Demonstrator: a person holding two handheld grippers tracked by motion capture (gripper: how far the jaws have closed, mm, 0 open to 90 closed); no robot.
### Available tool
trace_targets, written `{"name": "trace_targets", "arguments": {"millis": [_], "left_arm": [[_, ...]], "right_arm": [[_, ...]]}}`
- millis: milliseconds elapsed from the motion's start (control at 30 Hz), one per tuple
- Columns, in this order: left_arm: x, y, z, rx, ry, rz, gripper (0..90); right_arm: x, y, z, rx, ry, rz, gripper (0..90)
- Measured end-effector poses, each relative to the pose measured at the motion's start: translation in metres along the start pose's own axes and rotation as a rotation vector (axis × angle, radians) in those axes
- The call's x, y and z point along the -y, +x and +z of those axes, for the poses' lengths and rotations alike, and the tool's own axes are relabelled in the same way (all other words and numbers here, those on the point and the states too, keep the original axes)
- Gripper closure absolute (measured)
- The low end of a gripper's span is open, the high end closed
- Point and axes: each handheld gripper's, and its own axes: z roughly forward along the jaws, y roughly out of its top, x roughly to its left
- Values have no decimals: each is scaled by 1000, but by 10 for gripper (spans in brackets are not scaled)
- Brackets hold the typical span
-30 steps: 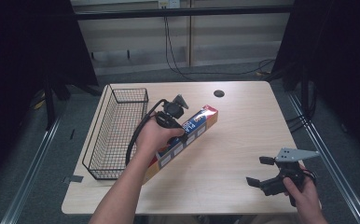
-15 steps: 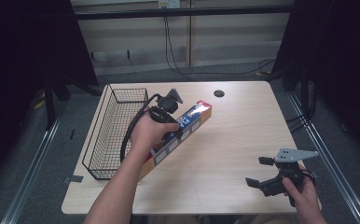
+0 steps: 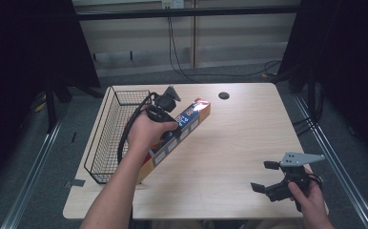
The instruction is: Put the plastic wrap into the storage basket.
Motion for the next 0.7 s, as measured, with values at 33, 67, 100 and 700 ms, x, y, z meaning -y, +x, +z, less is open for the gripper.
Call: {"name": "trace_targets", "arguments": {"millis": [33, 67, 100, 700], "left_arm": [[1, 1, -1, -4, 2, -5, 441], [1, 2, -2, -8, -3, -11, 441], [1, 3, -3, -9, 1, -16, 441], [13, 26, -13, -59, -1, -109, 441]], "right_arm": [[0, 0, 0, 0, 1, 2, 21], [0, 0, 0, 0, 0, 0, 21], [0, 0, 0, 0, 2, 2, 21], [0, 1, 1, -7, 10, -2, 21]]}}
